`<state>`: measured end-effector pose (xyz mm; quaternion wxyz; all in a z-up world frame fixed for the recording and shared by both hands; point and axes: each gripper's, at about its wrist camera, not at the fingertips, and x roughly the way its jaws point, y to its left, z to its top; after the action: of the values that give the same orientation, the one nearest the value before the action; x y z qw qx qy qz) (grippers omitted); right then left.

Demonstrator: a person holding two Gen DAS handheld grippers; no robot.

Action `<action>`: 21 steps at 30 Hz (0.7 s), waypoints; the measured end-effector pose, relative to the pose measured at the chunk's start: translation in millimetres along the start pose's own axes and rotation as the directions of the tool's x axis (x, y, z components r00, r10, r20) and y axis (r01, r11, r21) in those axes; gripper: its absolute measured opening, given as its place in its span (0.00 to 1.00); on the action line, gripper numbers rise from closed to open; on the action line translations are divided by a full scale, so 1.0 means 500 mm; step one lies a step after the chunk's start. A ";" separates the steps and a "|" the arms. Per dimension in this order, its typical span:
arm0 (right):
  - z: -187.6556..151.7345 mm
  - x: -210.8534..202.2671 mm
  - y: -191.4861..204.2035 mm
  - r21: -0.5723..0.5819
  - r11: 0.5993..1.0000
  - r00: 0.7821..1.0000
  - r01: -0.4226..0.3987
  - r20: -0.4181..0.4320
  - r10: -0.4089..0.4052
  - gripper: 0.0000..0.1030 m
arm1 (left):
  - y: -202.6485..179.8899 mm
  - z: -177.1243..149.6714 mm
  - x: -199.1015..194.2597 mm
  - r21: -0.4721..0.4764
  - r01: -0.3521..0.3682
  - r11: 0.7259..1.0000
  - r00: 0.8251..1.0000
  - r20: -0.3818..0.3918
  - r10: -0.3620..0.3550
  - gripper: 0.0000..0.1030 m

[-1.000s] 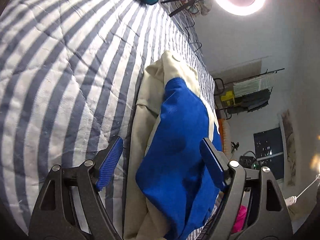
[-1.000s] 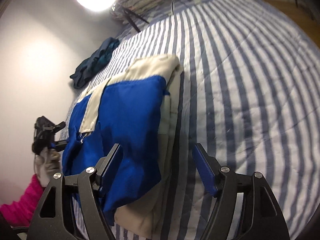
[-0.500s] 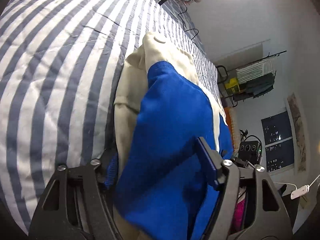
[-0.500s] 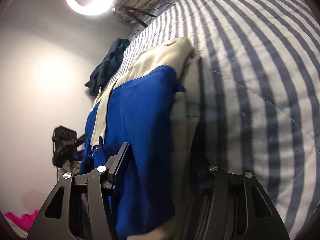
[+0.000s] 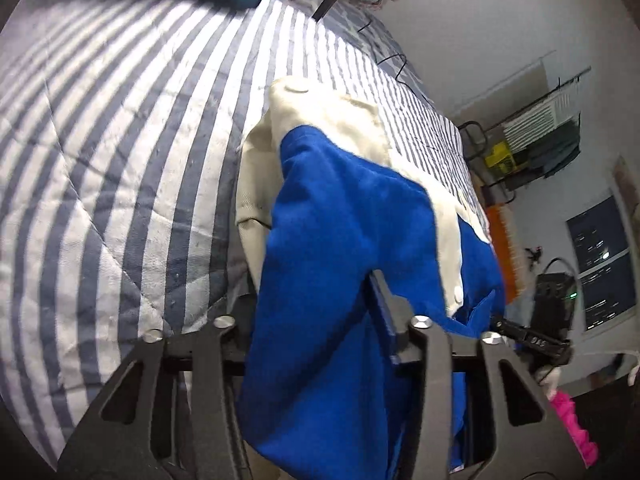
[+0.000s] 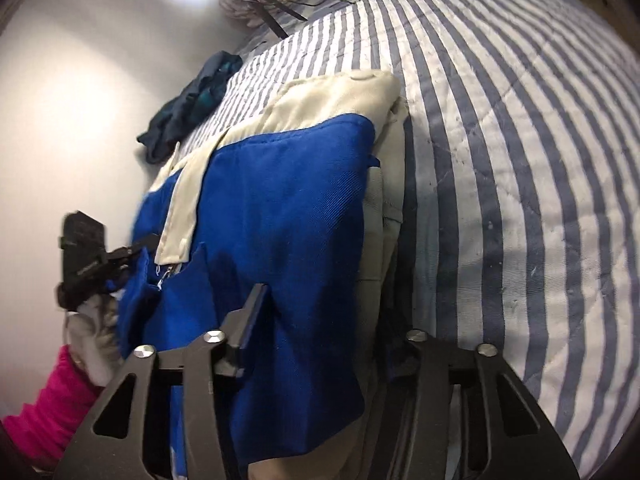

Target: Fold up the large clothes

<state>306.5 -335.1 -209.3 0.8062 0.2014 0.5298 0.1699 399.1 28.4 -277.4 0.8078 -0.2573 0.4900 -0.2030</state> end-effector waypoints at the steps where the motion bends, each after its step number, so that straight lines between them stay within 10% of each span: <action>1: 0.000 -0.008 0.015 -0.012 1.000 1.000 0.020 0.008 -0.020 0.31 | -0.016 -0.002 -0.009 0.022 -0.014 1.000 1.000 0.016 0.014 0.33; 21: -0.029 -0.123 0.284 -0.280 0.937 0.973 0.210 0.150 -0.174 0.16 | -0.108 -0.036 -0.225 0.180 -0.047 0.982 0.984 0.180 0.014 0.22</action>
<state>261.1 -240.6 -94.6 0.8710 0.0366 0.4651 0.1543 329.6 47.4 -173.8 0.8717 -0.1911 0.3989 -0.2110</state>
